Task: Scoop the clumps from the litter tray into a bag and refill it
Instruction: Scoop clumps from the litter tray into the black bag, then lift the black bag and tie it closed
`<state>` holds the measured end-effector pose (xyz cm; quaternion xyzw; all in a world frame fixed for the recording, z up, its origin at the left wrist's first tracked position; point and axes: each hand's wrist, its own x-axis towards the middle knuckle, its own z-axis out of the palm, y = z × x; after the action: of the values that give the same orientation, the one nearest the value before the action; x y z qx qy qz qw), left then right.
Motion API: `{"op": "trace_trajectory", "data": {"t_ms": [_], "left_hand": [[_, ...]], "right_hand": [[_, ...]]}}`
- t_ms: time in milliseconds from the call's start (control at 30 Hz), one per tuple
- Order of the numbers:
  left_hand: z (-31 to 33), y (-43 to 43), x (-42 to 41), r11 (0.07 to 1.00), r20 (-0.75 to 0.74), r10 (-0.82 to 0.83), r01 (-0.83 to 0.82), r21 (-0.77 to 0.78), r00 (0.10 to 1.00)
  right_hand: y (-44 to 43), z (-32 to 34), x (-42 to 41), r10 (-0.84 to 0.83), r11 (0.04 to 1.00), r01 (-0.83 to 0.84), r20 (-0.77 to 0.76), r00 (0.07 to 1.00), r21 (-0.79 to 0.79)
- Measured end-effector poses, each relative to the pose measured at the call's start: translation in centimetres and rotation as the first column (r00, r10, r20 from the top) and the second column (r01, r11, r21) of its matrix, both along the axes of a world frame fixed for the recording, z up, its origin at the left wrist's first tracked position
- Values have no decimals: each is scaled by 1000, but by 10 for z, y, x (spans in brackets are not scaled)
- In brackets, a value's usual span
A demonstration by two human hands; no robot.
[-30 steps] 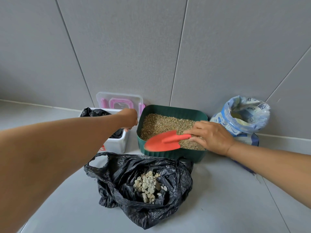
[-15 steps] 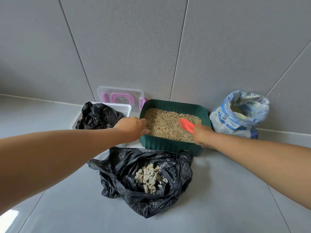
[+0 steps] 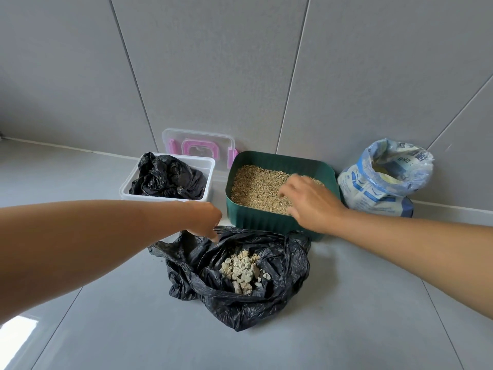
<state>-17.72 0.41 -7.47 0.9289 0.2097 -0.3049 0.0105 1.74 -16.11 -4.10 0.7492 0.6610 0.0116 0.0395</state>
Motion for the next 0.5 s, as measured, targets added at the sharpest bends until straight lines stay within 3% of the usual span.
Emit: {"op": "trace_trajectory", "data": {"t_ms": [67, 133, 200, 333, 433, 500], "left_hand": [[-3, 3, -4, 998, -84, 1, -7, -68, 996], [-3, 1, -8, 991, -215, -11, -17, -129, 977], [-5, -5, -12, 995, -336, -53, 21, -100, 940], [-29, -17, -27, 990, -458, -78, 122, 68, 886], [-34, -29, -36, 989, -417, 5, 58, 137, 909], [-29, -38, -36, 989, -364, 44, 11, 148, 930]], "right_hand": [[-1, 8, -14, 289, 945, -295, -61, 955, -141], [-3, 8, -28, 461, 821, -443, -40, 886, -360], [-5, 0, -34, 459, 746, -412, -44, 887, -523], [-12, -19, -25, 340, 676, -291, -64, 938, -677], [-16, -27, -20, 299, 650, -228, -31, 954, -724], [-16, -28, -21, 339, 705, -250, 6, 941, -664]]}}
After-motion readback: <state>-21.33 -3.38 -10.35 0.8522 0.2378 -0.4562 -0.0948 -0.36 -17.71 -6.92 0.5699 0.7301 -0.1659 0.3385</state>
